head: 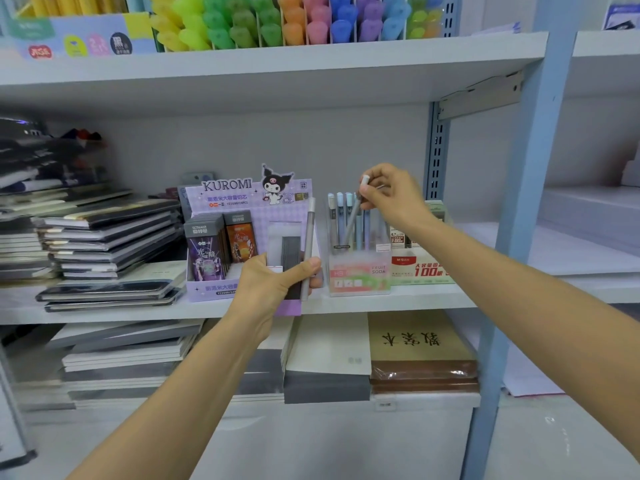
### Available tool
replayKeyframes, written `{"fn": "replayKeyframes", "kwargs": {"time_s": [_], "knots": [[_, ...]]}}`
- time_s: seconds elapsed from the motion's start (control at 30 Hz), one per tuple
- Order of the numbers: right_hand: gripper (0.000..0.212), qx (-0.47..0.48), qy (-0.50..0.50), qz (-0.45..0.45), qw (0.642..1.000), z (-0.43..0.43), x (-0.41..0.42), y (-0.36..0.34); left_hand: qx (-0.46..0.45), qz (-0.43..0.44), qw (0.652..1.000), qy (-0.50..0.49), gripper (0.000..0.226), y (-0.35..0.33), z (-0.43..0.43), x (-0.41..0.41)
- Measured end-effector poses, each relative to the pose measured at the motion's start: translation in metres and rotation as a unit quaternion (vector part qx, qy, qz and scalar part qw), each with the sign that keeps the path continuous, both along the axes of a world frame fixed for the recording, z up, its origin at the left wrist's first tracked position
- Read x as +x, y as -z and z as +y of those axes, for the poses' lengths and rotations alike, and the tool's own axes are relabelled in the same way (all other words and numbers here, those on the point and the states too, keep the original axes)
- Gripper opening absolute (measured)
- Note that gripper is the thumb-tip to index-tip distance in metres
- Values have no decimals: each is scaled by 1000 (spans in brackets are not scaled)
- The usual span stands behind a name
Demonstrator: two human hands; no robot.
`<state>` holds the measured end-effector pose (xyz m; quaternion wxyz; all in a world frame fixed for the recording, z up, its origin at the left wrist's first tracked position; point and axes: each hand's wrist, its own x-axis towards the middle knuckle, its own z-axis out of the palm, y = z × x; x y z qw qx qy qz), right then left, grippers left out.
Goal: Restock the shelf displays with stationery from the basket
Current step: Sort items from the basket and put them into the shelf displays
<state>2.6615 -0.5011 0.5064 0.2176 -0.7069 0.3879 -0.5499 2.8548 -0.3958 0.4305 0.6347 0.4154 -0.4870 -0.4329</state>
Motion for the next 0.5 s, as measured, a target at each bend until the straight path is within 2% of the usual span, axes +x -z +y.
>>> {"fn": "replayKeyframes", "kwargs": {"time_s": [0.17, 0.4, 0.5], "knots": [[5, -12, 0, 63, 998, -9, 2, 2, 2, 3, 1000, 0, 38, 3, -2, 3], [10, -18, -19, 78, 997, -15, 7, -3, 5, 6, 1000, 7, 31, 4, -5, 3], [11, -33, -9, 123, 992, -17, 11, -7, 10, 9, 1000, 2, 43, 4, -5, 4]]}}
